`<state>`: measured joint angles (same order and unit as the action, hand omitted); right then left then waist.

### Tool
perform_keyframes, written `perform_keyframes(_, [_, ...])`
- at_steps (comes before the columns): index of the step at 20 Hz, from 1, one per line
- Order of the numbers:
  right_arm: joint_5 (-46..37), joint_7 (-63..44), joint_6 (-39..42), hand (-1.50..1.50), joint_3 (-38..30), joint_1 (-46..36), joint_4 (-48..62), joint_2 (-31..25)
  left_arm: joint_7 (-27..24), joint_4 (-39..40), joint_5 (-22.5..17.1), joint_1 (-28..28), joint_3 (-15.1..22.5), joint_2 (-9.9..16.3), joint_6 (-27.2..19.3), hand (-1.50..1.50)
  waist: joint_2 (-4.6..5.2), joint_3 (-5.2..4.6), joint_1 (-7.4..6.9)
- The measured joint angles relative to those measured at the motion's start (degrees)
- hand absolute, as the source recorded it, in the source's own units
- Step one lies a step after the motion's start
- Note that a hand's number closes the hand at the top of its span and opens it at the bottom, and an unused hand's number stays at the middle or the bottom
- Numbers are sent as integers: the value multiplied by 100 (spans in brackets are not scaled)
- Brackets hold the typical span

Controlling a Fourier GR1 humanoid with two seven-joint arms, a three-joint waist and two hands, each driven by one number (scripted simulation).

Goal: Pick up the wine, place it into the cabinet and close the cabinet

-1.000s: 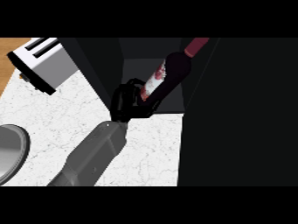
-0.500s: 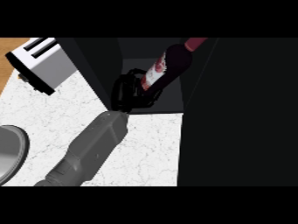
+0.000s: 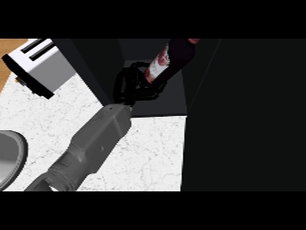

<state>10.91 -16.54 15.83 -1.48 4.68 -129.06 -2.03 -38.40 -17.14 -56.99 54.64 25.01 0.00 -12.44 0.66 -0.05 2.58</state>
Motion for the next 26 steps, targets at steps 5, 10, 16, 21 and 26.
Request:
perform_keyframes(5, [-19, -82, -40, -150, 104, 18, -128, 43, -109, 342, -24, 20, -26, 0, 83, 150, 17, -1, 63])
perform_keyframes(10, [-153, -51, -81, -150, 206, -98, 1, 93, -226, 535, -84, 97, -135, 15, 94, 150, 33, -3, 68])
perform_keyframes(16, [9, -77, -30, -150, -24, -225, 70, -50, -696, 733, -105, 179, -340, -11, 133, -150, 42, -9, 54])
perform_keyframes(21, [-105, -21, -50, -150, 44, -199, 81, -9, -943, 756, 16, 196, -346, -11, 321, -150, 72, -42, 42])
perform_keyframes(26, [-43, -65, -63, -150, -89, -201, 27, -71, -1023, 519, 163, 100, -269, -11, 503, -150, 70, -65, -24])
